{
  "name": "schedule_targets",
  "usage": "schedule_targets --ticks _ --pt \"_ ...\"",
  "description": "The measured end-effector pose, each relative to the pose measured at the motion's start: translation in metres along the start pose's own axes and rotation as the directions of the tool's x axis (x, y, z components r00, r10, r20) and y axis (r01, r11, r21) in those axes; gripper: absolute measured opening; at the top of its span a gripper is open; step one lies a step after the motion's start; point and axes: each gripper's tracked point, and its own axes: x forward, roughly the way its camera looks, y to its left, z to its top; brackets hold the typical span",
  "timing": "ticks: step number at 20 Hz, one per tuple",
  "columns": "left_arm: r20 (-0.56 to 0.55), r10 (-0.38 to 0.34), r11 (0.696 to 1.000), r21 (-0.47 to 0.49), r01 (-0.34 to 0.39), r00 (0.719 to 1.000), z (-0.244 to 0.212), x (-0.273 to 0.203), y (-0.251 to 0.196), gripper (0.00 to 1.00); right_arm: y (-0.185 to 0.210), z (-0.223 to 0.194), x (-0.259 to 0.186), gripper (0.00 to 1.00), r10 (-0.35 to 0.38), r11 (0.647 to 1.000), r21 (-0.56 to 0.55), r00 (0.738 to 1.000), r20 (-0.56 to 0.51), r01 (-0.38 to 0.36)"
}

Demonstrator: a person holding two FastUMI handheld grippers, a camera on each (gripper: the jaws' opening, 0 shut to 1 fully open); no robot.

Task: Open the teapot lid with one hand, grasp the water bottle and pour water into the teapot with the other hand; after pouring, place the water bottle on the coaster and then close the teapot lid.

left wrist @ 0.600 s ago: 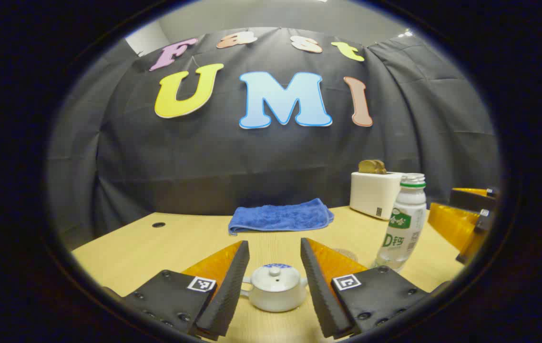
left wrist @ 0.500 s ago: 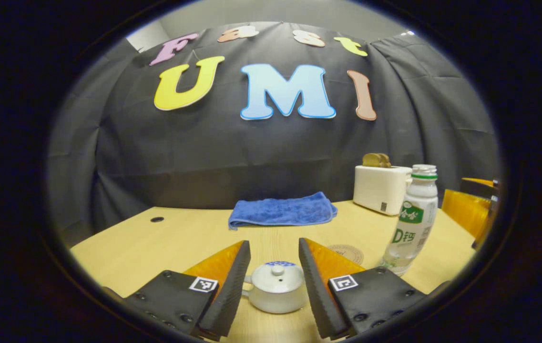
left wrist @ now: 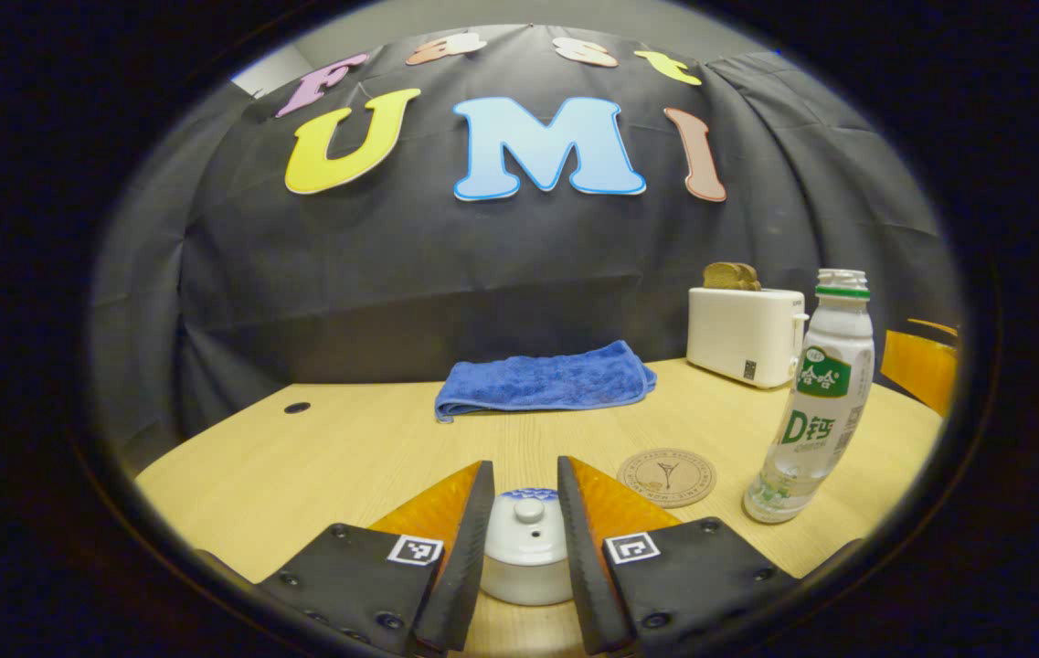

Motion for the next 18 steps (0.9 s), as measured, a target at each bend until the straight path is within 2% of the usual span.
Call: schedule_targets --ticks 1,2,3,4,8,9,12,16,17,18 --pt "0.006 0.018 1.000 0.008 -0.018 1.000 0.002 0.001 0.003 0.49 -0.001 -0.001 -0.001 0.85 -0.002 1.000 0.000 1.000 -0.002 0.002" --pt "0.007 0.019 1.000 0.006 -0.019 1.000 0.001 0.004 0.003 0.43 -0.002 -0.001 -0.002 0.85 -0.004 1.000 0.001 1.000 -0.003 0.004" --pt "0.005 0.014 1.000 0.012 -0.014 1.000 0.002 0.002 0.001 0.28 -0.004 -0.001 -0.002 0.85 -0.006 1.000 0.003 1.000 -0.002 0.006" --pt "0.004 0.016 1.000 0.019 -0.017 1.000 0.002 0.002 0.001 0.28 -0.005 -0.001 -0.003 0.85 -0.009 1.000 0.007 1.000 -0.002 0.009" --pt "-0.002 0.021 1.000 0.001 -0.021 1.000 0.004 0.003 0.003 0.13 -0.006 -0.005 -0.004 0.85 -0.004 1.000 0.018 1.000 -0.015 0.004" --pt "0.002 0.017 1.000 -0.012 -0.017 1.000 0.008 0.005 0.002 0.15 -0.006 -0.005 -0.004 0.85 -0.005 1.000 0.020 1.000 -0.016 0.005" --pt "0.017 -0.003 1.000 -0.028 0.004 1.000 0.017 0.000 0.002 0.07 -0.009 -0.007 -0.006 0.85 -0.009 1.000 0.021 1.000 -0.022 0.009" --pt "0.060 -0.021 0.999 -0.048 0.024 0.998 0.048 -0.013 0.006 0.11 -0.009 -0.011 -0.006 0.85 -0.005 0.999 0.034 0.999 -0.039 0.007" --pt "0.073 -0.022 0.998 -0.051 0.026 0.997 0.057 -0.018 0.010 0.07 -0.008 -0.011 -0.006 0.85 -0.003 0.999 0.038 0.999 -0.041 0.005" --pt "0.085 -0.020 0.998 -0.054 0.025 0.996 0.065 -0.024 0.015 0.11 -0.008 -0.011 -0.007 0.85 -0.002 0.999 0.040 0.999 -0.041 0.003"
